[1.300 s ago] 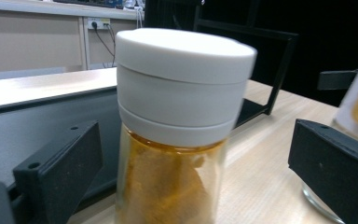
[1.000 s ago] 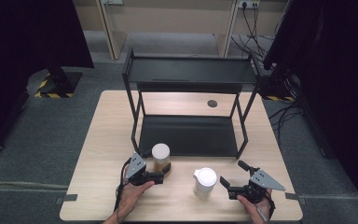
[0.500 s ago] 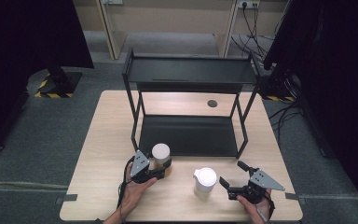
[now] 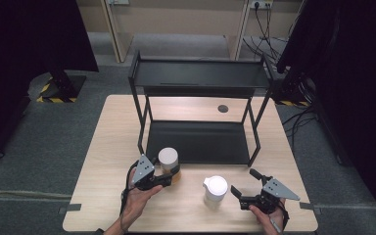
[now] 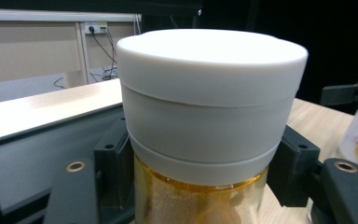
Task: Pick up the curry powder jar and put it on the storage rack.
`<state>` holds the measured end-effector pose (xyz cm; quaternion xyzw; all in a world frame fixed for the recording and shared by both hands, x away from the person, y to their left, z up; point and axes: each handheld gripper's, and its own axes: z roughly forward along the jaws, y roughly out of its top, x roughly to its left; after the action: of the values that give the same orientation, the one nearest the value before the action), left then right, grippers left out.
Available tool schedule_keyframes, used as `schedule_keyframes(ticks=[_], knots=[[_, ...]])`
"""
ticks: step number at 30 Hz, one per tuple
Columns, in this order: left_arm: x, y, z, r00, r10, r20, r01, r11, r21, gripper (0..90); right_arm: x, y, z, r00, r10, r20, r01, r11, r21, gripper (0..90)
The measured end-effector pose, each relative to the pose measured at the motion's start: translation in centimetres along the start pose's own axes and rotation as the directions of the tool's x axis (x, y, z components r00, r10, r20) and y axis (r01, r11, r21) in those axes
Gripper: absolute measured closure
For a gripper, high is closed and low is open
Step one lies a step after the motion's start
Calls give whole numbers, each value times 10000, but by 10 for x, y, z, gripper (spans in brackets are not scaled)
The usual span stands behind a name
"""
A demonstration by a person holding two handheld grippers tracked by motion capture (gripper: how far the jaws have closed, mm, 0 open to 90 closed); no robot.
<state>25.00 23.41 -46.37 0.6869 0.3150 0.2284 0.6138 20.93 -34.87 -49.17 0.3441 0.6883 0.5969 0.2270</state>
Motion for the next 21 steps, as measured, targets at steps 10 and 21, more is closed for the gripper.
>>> schedule_keyframes(ticks=[10,21], knots=[[5,26,-5,9992,-15,410,19,10000,-93,350,-1,-1,1,9999,99,-40,-99,9999,-26,4],[12,57,-3,9957,47,924,-26,9997,-237,350,-3,-2,0,9997,224,-45,-224,9997,-96,4]])
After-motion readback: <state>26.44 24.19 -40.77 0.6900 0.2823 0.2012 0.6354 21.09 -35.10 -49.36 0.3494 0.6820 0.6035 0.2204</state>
